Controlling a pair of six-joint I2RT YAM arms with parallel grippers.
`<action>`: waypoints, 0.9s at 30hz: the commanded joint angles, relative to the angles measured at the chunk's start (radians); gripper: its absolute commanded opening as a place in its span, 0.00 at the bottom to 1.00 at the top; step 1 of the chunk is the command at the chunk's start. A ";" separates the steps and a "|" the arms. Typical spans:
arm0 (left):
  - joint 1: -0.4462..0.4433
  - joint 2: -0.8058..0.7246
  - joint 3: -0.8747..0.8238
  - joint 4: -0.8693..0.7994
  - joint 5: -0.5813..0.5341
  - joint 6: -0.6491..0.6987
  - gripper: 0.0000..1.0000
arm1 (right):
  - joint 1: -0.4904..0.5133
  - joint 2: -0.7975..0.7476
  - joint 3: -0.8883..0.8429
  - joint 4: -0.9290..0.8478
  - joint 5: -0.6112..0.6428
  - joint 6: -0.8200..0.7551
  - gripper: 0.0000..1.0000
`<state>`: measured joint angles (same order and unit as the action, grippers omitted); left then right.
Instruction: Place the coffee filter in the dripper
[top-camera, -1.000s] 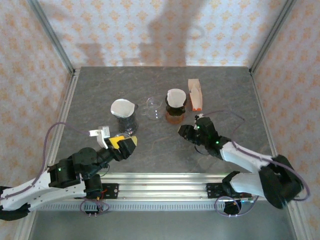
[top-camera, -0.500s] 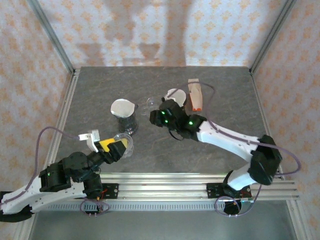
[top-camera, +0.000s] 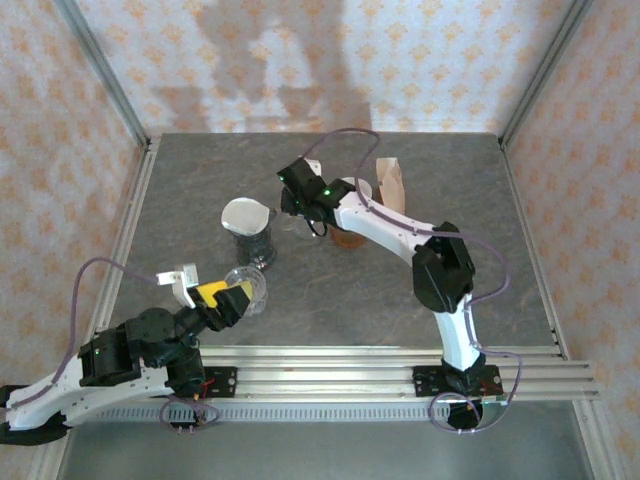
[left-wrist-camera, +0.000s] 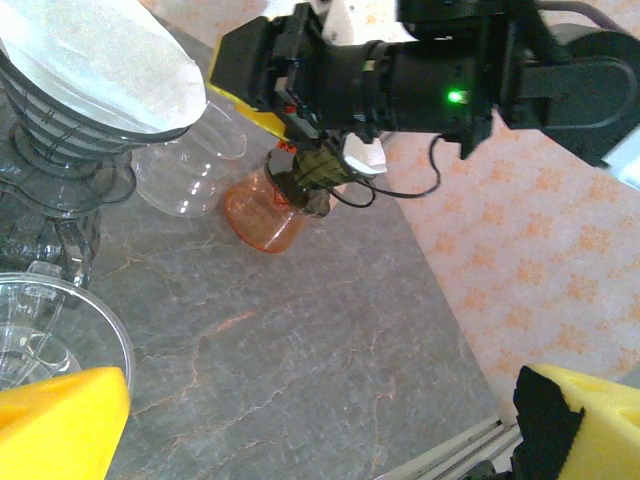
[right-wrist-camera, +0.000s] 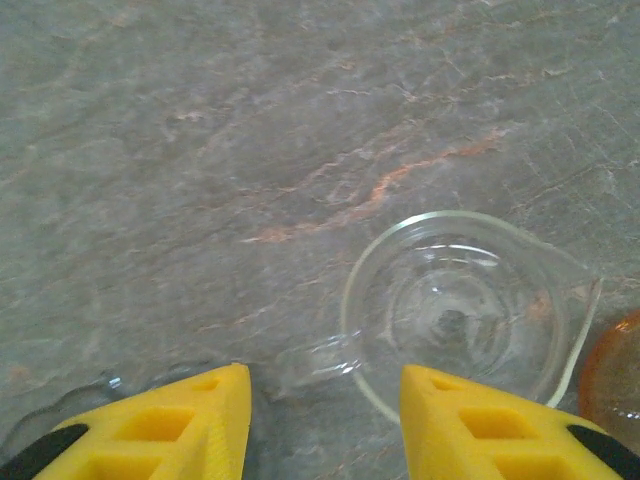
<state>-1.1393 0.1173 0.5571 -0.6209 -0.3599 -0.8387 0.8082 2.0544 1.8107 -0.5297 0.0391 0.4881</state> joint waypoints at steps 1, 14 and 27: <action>-0.007 -0.013 -0.008 -0.006 -0.028 0.000 0.99 | -0.012 0.051 0.070 -0.074 0.030 -0.025 0.43; -0.007 -0.022 -0.039 0.013 -0.019 -0.011 1.00 | -0.029 0.208 0.216 -0.137 0.001 -0.031 0.43; -0.007 -0.051 -0.034 -0.014 -0.028 -0.014 1.00 | -0.031 0.231 0.240 -0.177 -0.048 -0.039 0.20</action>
<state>-1.1393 0.0822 0.5262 -0.6174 -0.3569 -0.8394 0.7780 2.2845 2.0201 -0.6582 -0.0036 0.4557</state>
